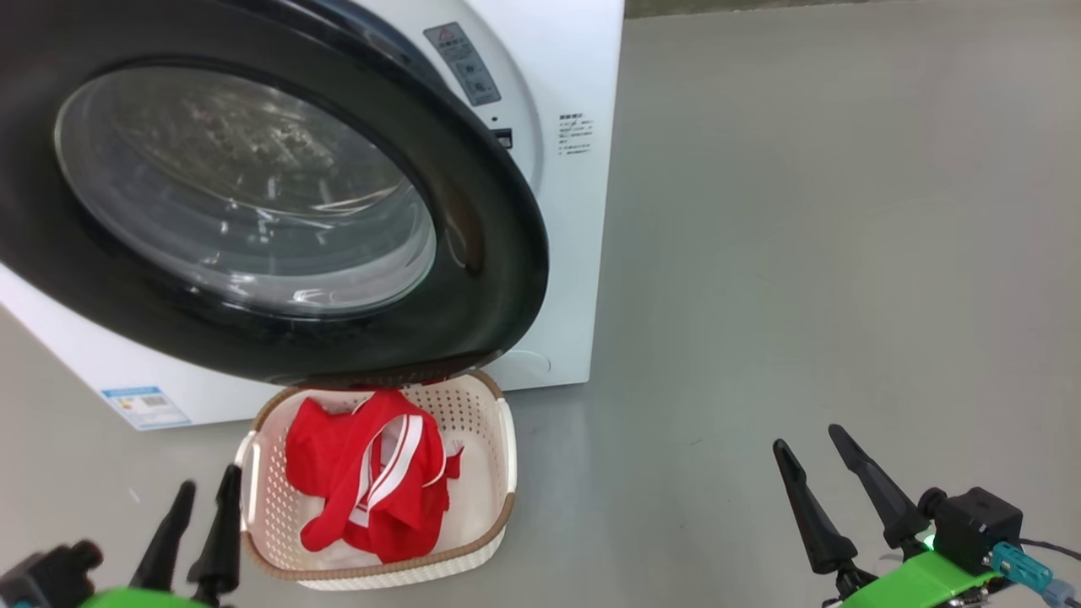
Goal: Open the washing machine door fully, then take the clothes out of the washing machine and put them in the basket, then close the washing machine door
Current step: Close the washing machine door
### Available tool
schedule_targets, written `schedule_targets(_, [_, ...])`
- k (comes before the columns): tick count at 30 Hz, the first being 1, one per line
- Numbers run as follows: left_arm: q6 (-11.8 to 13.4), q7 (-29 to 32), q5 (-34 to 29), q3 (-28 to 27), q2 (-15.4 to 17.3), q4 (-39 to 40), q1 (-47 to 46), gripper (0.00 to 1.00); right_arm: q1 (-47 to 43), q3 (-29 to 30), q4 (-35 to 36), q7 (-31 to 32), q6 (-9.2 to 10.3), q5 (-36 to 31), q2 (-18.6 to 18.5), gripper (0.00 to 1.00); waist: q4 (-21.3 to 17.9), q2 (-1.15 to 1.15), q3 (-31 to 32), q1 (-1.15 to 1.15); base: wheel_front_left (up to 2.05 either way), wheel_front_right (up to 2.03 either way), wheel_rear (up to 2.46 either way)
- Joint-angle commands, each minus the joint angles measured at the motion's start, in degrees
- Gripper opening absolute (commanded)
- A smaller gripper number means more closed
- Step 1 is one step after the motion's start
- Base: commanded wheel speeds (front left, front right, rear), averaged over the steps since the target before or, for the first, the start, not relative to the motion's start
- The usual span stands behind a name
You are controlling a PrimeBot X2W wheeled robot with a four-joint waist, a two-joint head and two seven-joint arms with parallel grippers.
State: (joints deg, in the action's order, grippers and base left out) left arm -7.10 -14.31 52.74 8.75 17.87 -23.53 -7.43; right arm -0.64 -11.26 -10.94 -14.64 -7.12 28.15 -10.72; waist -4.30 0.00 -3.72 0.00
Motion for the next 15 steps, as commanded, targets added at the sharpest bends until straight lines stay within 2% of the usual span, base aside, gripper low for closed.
schedule_targets(1, [-0.4,-0.7,-2.0,-3.3,1.3,1.8,0.0,1.0,0.1,-0.6,1.5,-0.4,-0.36,0.0,-1.0,1.0,-0.5,0.0,0.4,0.0,0.0,0.0,0.0])
schedule_targets(8, [-0.4,-0.7,-9.7,-9.6,-2.3,5.0,6.4,1.0,-1.3,0.2,1.5,-0.4,-0.36,0.0,-1.4,1.0,-2.1,0.0,1.7,0.0,0.0,0.0,0.0])
schedule_targets(15, [-0.4,-0.7,-17.5,-13.2,-4.8,7.8,9.6,1.0,-2.3,1.1,1.9,-0.4,-0.36,-0.1,-1.4,1.0,-2.7,0.0,1.9,0.0,0.0,0.0,0.0])
